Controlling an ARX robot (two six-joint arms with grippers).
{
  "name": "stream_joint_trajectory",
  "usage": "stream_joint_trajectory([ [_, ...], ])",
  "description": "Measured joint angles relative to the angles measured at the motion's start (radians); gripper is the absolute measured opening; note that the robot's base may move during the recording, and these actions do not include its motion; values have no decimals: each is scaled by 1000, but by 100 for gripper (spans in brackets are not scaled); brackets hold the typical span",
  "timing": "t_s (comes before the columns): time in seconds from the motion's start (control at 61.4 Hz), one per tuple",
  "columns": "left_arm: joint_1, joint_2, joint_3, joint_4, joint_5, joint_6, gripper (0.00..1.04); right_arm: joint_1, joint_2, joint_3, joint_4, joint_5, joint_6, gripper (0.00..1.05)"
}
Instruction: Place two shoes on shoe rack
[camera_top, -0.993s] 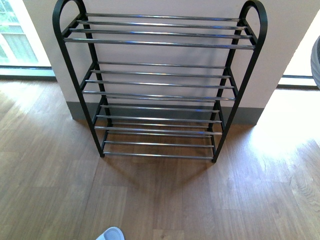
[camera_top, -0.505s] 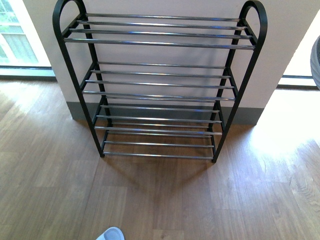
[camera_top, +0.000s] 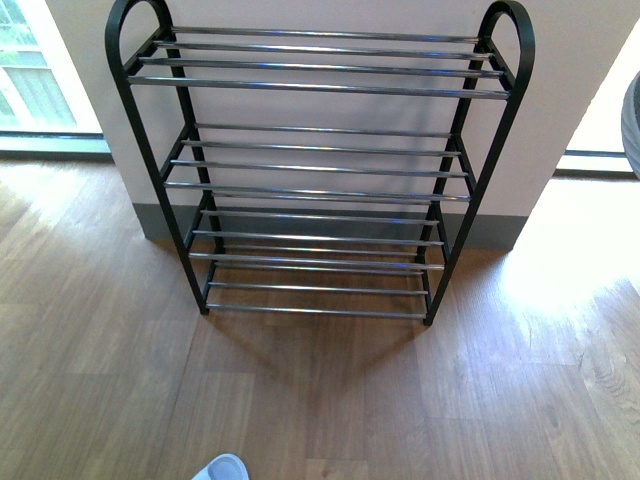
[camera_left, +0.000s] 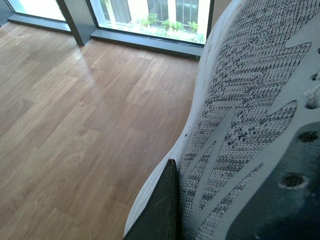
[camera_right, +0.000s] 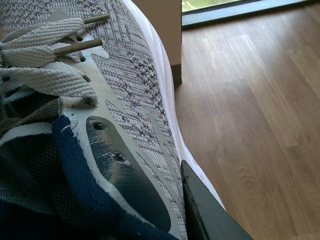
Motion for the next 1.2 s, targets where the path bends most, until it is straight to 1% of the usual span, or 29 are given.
stream_joint_trajectory([
  [0.277, 0, 0, 0, 0, 0, 0, 2, 0, 0, 0, 0, -1, 0, 1],
  [0.309, 0, 0, 0, 0, 0, 0, 2, -8, 17, -13, 58, -46, -11, 1],
  [0.326, 0, 0, 0, 0, 0, 0, 2, -13, 35, -31, 135, -93, -24, 1],
  [0.342, 0, 0, 0, 0, 0, 0, 2, -16, 45, -37, 171, -110, -32, 1],
  [0.358, 0, 0, 0, 0, 0, 0, 2, -19, 62, -50, 243, -148, -39, 1],
  [0.391, 0, 0, 0, 0, 0, 0, 2, -22, 80, -62, 336, -196, -48, 1],
  [0.423, 0, 0, 0, 0, -1, 0, 2, -21, 84, -65, 394, -231, -51, 1],
  [0.456, 0, 0, 0, 0, -1, 0, 2, -14, 82, -63, 420, -255, -58, 1],
  [0.521, 0, 0, 0, 0, 3, 0, 2, -1, 60, -45, 418, -273, -65, 1],
  [0.57, 0, 0, 0, 0, 4, 0, 2, 18, 34, -13, 368, -267, -64, 1],
  [0.684, 2, 0, 0, 0, -5, 0, 2, 91, 10, 77, 208, -174, -64, 1],
  [0.814, 2, 0, 0, 0, 2, 0, 2, 178, 9, 162, 82, -114, -56, 1],
  [0.944, 2, 0, 0, 0, 1, 0, 2, 353, 28, 354, -102, -37, 3, 1],
  [1.009, 2, 0, 0, 0, 0, 0, 2, 407, 66, 452, -186, 10, 55, 1],
  [1.205, 2, 0, 0, 0, 0, 0, 2, 488, 220, 673, -341, 182, 161, 1],
])
